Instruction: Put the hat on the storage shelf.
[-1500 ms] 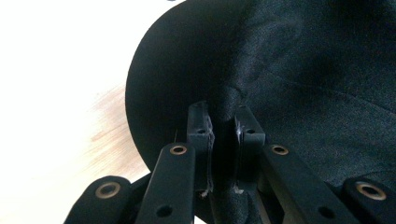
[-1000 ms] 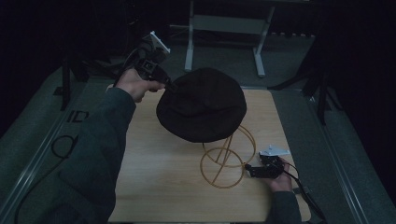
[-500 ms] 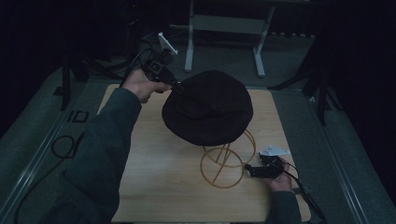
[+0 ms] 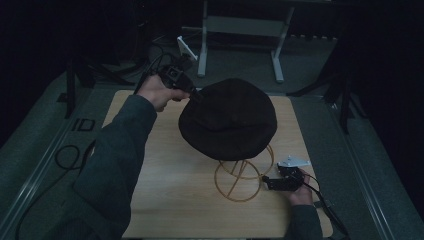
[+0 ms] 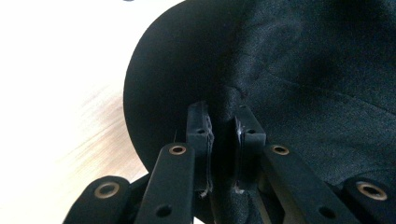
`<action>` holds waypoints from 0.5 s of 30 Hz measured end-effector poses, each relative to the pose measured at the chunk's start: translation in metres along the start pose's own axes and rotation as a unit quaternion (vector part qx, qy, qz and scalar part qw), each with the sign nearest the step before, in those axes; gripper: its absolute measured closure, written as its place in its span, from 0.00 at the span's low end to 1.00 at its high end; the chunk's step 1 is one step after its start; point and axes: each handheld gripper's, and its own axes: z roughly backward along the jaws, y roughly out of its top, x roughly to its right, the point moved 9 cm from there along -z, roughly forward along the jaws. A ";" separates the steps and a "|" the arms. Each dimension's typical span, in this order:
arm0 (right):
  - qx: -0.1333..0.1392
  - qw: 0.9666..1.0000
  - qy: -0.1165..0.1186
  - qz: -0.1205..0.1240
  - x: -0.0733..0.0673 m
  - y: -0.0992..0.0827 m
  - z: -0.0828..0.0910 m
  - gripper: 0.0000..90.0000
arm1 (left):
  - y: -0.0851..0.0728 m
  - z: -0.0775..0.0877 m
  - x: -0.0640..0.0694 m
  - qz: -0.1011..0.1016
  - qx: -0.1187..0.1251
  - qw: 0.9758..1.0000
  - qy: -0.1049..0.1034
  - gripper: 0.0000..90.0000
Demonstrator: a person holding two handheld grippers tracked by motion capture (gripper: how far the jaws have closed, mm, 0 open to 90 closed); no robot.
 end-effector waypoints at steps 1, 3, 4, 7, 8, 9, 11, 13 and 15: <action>0.000 1.000 0.000 0.000 0.000 0.000 0.000 0.17 | 0.000 -0.001 0.001 0.001 0.000 1.000 0.000 0.89; 0.000 1.000 0.000 0.000 0.000 0.000 0.000 0.17 | 0.001 -0.002 0.002 -0.001 -0.002 1.000 0.000 0.89; 0.000 1.000 0.000 0.000 0.000 0.000 0.000 0.17 | 0.001 -0.002 0.002 -0.003 -0.003 1.000 0.000 0.89; 0.000 1.000 0.000 0.001 0.000 0.000 0.000 0.17 | 0.002 -0.002 0.005 -0.005 -0.003 1.000 -0.001 0.89; 0.000 1.000 0.000 0.001 0.000 0.000 0.000 0.17 | 0.002 -0.003 0.006 -0.003 -0.001 1.000 -0.001 0.89; 0.000 1.000 0.000 0.001 0.000 0.000 0.000 0.17 | 0.002 -0.003 0.007 -0.006 -0.003 1.000 -0.003 0.89; 0.000 1.000 0.001 0.001 0.000 0.000 0.000 0.17 | 0.003 -0.004 0.008 -0.008 -0.004 1.000 -0.004 0.89; 0.000 1.000 0.001 0.000 0.000 0.000 0.000 0.17 | 0.004 -0.006 0.010 -0.008 -0.003 1.000 -0.006 0.89; 0.000 1.000 0.000 -0.001 0.000 0.001 -0.001 0.17 | 0.005 -0.007 0.012 -0.010 -0.004 1.000 -0.007 0.89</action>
